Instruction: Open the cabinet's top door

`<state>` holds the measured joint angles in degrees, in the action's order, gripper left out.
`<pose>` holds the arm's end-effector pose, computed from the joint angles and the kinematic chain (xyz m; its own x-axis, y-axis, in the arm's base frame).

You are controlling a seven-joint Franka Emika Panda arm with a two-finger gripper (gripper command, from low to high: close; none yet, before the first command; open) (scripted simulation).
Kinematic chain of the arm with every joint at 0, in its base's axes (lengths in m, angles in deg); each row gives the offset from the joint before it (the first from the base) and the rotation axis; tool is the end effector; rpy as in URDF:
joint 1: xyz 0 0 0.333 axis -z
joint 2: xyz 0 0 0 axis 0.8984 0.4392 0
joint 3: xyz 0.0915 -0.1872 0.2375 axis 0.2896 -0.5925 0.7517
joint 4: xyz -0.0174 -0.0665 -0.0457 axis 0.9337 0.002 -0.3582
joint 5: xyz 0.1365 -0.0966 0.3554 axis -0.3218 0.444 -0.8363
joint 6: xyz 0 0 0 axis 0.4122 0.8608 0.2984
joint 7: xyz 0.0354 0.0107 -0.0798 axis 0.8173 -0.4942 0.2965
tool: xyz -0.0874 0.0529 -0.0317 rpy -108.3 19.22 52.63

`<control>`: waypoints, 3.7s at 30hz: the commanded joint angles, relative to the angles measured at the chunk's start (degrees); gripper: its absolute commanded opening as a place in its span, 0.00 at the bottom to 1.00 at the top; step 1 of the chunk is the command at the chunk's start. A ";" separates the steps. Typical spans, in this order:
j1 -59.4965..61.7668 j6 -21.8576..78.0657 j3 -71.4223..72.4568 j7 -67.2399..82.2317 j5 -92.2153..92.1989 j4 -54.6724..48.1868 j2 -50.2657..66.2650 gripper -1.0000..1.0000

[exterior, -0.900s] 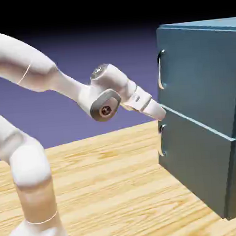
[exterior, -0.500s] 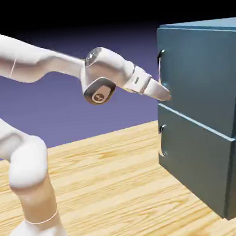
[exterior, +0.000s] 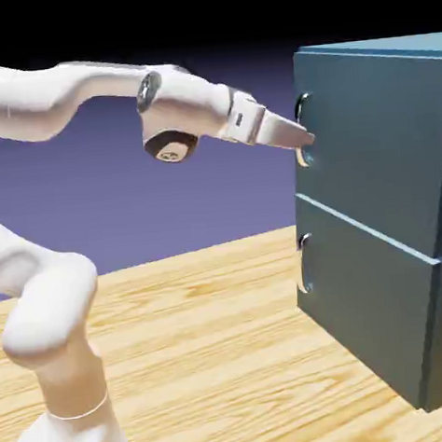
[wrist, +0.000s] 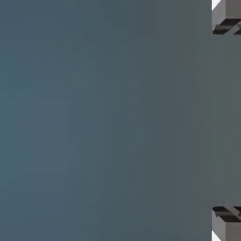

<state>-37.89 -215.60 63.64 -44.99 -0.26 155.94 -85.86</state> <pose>0.3702 0.0066 0.5988 0.1879 -0.7457 0.6393 -0.2714 -0.6650 -0.6958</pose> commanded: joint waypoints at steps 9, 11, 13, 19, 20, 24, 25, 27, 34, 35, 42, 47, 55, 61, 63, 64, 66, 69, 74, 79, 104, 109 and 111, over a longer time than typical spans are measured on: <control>8.11 0.45 9.32 14.88 -22.43 -4.56 -3.62 0.50; 9.91 0.56 11.39 18.19 -27.42 -5.57 -4.42 0.50; 11.71 0.66 13.46 21.49 -32.40 -6.58 -5.23 0.50; 17.12 0.96 19.67 31.41 -47.36 -9.62 -7.64 0.50; 18.02 1.01 20.71 33.06 -49.85 -10.13 -8.04 0.50; 21.62 1.21 24.85 39.68 -59.82 -12.15 -9.65 0.50; 22.52 1.26 25.88 41.33 -62.31 -12.66 -10.05 0.50; 24.32 1.36 27.95 44.64 -67.29 -13.67 -10.85 0.50; 30.63 1.72 35.20 56.21 -84.74 -17.22 -13.67 0.50; 31.53 1.77 36.23 57.86 -87.23 -17.72 -14.07 0.50; 41.28 2.85 42.37 60.67 -91.90 -24.82 -12.93 0.50; 38.99 5.35 40.85 63.22 -91.99 -22.72 -10.84 0.00; 22.37 12.85 28.97 69.04 -87.86 -10.50 -6.14 0.00; 9.91 19.61 18.00 65.81 -78.32 -0.26 -7.78 0.00; 5.88 22.12 13.85 64.29 -74.30 3.30 -9.07 0.00; 4.02 23.38 11.78 63.49 -72.19 5.02 -9.84 0.00; 0.63 25.93 7.62 61.83 -67.80 8.33 -11.56 0.00; -3.54 29.84 1.39 59.28 -60.78 12.89 -14.52 0.00; -7.70 36.61 -8.83 55.26 -48.37 18.99 -19.68 0.00; -8.65 43.83 -18.84 52.06 -35.91 22.93 -23.87 0.00; -10.31 89.19 -70.69 54.93 17.71 7.38 -7.16 0.00; -18.04 99.36 -81.07 57.78 23.84 -2.70 1.07 0.00; -21.72 103.19 -85.23 58.93 25.61 -6.78 4.08 0.00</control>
<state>-59.60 -112.35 -21.59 13.95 25.39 149.16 -81.78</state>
